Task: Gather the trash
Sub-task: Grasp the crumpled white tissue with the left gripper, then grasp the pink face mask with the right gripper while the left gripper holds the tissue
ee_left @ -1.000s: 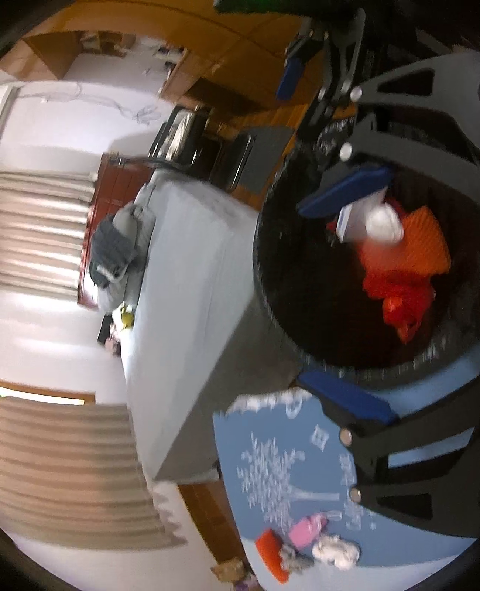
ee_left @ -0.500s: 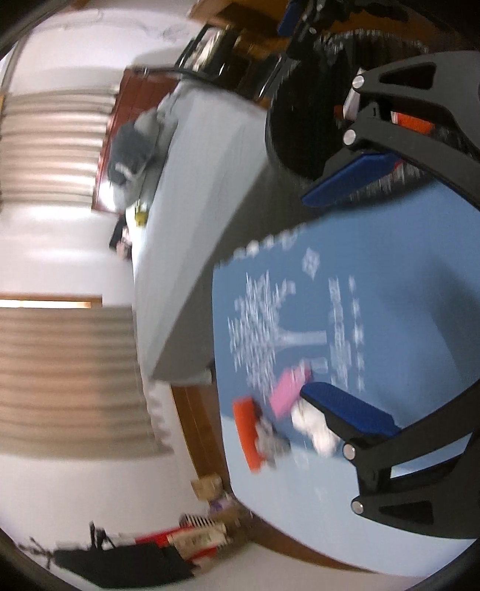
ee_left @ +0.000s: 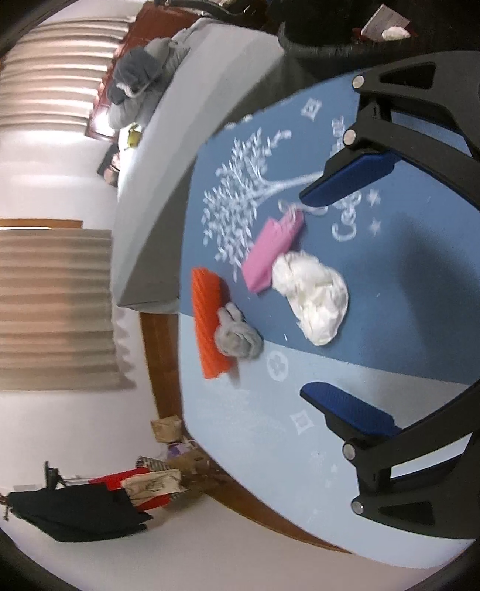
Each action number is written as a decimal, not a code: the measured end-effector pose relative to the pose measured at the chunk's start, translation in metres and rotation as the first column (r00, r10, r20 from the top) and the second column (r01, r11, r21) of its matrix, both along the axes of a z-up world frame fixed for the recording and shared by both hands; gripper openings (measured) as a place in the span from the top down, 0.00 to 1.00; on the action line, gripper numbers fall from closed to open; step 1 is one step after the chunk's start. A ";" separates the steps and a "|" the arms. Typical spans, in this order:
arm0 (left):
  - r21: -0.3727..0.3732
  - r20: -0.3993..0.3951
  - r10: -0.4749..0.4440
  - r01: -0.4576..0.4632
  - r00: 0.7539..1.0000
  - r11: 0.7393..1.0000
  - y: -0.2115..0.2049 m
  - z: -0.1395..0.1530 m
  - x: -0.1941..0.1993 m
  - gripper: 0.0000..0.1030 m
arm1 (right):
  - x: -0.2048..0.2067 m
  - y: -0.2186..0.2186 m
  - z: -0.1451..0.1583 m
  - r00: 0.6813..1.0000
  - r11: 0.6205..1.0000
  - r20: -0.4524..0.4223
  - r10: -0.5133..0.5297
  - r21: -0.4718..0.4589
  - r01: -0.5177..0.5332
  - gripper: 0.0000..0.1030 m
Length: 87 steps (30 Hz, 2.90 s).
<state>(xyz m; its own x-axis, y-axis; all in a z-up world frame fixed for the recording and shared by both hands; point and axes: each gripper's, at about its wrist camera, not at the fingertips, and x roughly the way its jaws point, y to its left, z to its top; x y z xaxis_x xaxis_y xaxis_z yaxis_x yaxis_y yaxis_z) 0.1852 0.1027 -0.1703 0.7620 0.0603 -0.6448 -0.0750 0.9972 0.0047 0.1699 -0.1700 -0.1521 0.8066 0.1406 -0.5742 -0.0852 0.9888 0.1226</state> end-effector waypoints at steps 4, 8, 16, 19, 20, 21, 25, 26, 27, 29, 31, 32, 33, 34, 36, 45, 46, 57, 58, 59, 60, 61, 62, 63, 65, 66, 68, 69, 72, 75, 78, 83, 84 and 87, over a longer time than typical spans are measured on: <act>-0.018 -0.038 0.007 -0.008 0.999 1.000 0.006 -0.017 0.020 0.10 | 0.019 0.015 -0.011 1.000 1.000 -0.022 0.012 -0.001 -0.012 0.06; -0.027 -0.071 0.014 -0.016 0.997 1.000 0.010 -0.031 0.036 0.10 | 0.033 0.026 -0.019 0.999 1.000 -0.042 0.017 -0.005 -0.017 0.05; -0.101 -0.159 -0.006 -0.010 0.987 0.995 0.014 -0.047 0.056 0.24 | 0.046 0.034 -0.027 0.998 0.999 -0.057 0.030 -0.010 -0.030 0.05; -0.100 -0.173 -0.024 0.007 0.985 0.995 0.010 -0.050 0.058 0.33 | 0.048 0.037 -0.028 0.998 0.999 -0.058 0.033 -0.013 -0.034 0.05; -0.101 -0.169 -0.031 0.014 0.985 0.995 0.010 -0.049 0.058 0.40 | 0.048 0.038 -0.028 0.998 0.999 -0.059 0.036 -0.014 -0.037 0.05; -0.106 -0.165 -0.036 0.019 0.986 0.994 0.010 -0.049 0.057 0.42 | 0.049 0.040 -0.028 0.997 0.999 -0.060 0.038 -0.015 -0.039 0.05; -0.140 -0.140 -0.033 0.013 0.990 0.990 0.015 -0.046 0.053 0.57 | 0.052 0.047 -0.030 0.997 0.999 -0.067 0.045 -0.019 -0.047 0.05; -0.148 -0.133 -0.031 0.011 0.991 0.989 0.016 -0.044 0.051 0.59 | 0.053 0.049 -0.031 0.996 0.999 -0.069 0.048 -0.019 -0.049 0.05; -0.149 -0.130 -0.028 0.008 0.991 0.989 0.017 -0.043 0.050 0.60 | 0.054 0.052 -0.032 0.996 0.998 -0.070 0.052 -0.020 -0.054 0.05; -0.134 -0.120 -0.018 0.001 0.993 0.991 0.019 -0.040 0.048 0.60 | 0.056 0.058 -0.032 0.995 0.998 -0.072 0.063 -0.023 -0.065 0.05; -0.116 -0.105 -0.005 -0.008 0.994 0.993 0.024 -0.036 0.045 0.61 | 0.058 0.064 -0.033 0.995 0.997 -0.071 0.072 -0.021 -0.074 0.05; -0.107 -0.096 0.006 -0.016 0.995 0.994 0.028 -0.034 0.043 0.61 | 0.060 0.068 -0.034 0.994 0.997 -0.072 0.078 -0.019 -0.080 0.05; -0.099 -0.092 0.013 -0.022 0.996 0.995 0.032 -0.033 0.043 0.61 | 0.062 0.073 -0.036 0.994 0.996 -0.074 0.086 -0.015 -0.087 0.05; -0.092 -0.089 0.022 -0.030 0.996 0.995 0.036 -0.032 0.043 0.61 | 0.064 0.077 -0.036 0.993 0.996 -0.074 0.092 -0.011 -0.093 0.05; -0.077 -0.090 0.047 -0.054 0.995 0.996 0.049 -0.032 0.043 0.61 | 0.070 0.089 -0.038 0.992 0.994 -0.076 0.105 -0.003 -0.106 0.05; -0.053 -0.101 0.131 -0.137 0.986 0.989 0.101 -0.032 0.046 0.61 | 0.101 0.145 -0.047 0.980 0.984 -0.092 0.178 -0.005 -0.180 0.05; -0.052 -0.105 0.138 -0.144 0.985 0.988 0.106 -0.033 0.048 0.61 | 0.104 0.149 -0.048 0.978 0.982 -0.095 0.186 -0.007 -0.187 0.05; -0.076 -0.121 0.164 -0.174 0.979 0.982 0.123 -0.037 0.051 0.60 | 0.125 0.193 -0.068 0.949 0.960 -0.164 0.268 -0.043 -0.278 0.21; -0.077 -0.121 0.164 -0.174 0.979 0.982 0.123 -0.038 0.051 0.60 | 0.126 0.195 -0.069 0.946 0.957 -0.170 0.275 -0.043 -0.286 0.23; -0.078 -0.121 0.164 -0.174 0.979 0.982 0.123 -0.038 0.051 0.60 | 0.127 0.197 -0.070 0.942 0.955 -0.178 0.283 -0.043 -0.295 0.27; -0.079 -0.122 0.164 -0.174 0.979 0.981 0.123 -0.038 0.051 0.60 | 0.128 0.200 -0.072 0.938 0.952 -0.189 0.290 -0.043 -0.303 0.32; -0.079 -0.123 0.164 -0.174 0.979 0.982 0.123 -0.038 0.051 0.60 | 0.128 0.201 -0.074 0.934 0.949 -0.201 0.297 -0.042 -0.311 0.35; -0.079 -0.123 0.163 -0.174 0.979 0.982 0.123 -0.038 0.052 0.60 | 0.128 0.202 -0.075 0.931 0.948 -0.206 0.301 -0.041 -0.316 0.41; -0.079 -0.123 0.164 -0.174 0.979 0.982 0.123 -0.038 0.051 0.60 | 0.127 0.203 -0.076 0.930 0.947 -0.207 0.303 -0.043 -0.318 0.45; -0.078 -0.123 0.164 -0.174 0.979 0.982 0.123 -0.038 0.051 0.60 | 0.126 0.204 -0.076 0.927 0.944 -0.209 0.313 -0.041 -0.328 0.59; -0.078 -0.123 0.165 -0.175 0.979 0.982 0.123 -0.038 0.051 0.60 | 0.125 0.204 -0.076 0.925 0.942 -0.210 0.318 -0.038 -0.333 0.62; -0.076 -0.122 0.165 -0.175 0.979 0.982 0.123 -0.038 0.051 0.60 | 0.125 0.204 -0.076 0.922 0.940 -0.210 0.325 -0.033 -0.339 0.72; -0.073 -0.122 0.165 -0.175 0.979 0.982 0.122 -0.038 0.052 0.60 | 0.125 0.203 -0.076 0.920 0.939 -0.211 0.330 -0.028 -0.343 0.75; -0.063 -0.122 0.167 -0.176 0.978 0.982 0.121 -0.040 0.053 0.60 | 0.122 0.202 -0.074 0.915 0.934 -0.207 0.347 -0.012 -0.357 0.83; -0.055 -0.118 0.168 -0.176 0.979 0.983 0.119 -0.040 0.053 0.60 | 0.118 0.198 -0.072 0.913 0.932 -0.202 0.354 0.000 -0.362 0.85; -0.054 -0.104 0.172 -0.178 0.980 0.982 0.114 -0.037 0.048 0.60 | 0.112 0.192 -0.065 0.917 0.935 -0.189 0.351 0.020 -0.354 0.85; -0.061 -0.083 0.163 -0.168 0.983 0.984 0.103 -0.028 0.038 0.60 | 0.101 0.177 -0.048 0.926 0.939 -0.158 0.344 0.035 -0.343 0.85; -0.058 -0.078 0.156 -0.161 0.985 0.985 0.099 -0.025 0.035 0.60 | 0.098 0.173 -0.043 0.929 0.941 -0.150 0.338 0.041 -0.336 0.85; -0.056 -0.063 0.138 -0.142 0.988 0.988 0.088 -0.017 0.029 0.60 | 0.090 0.160 -0.032 0.937 0.946 -0.131 0.323 0.054 -0.318 0.85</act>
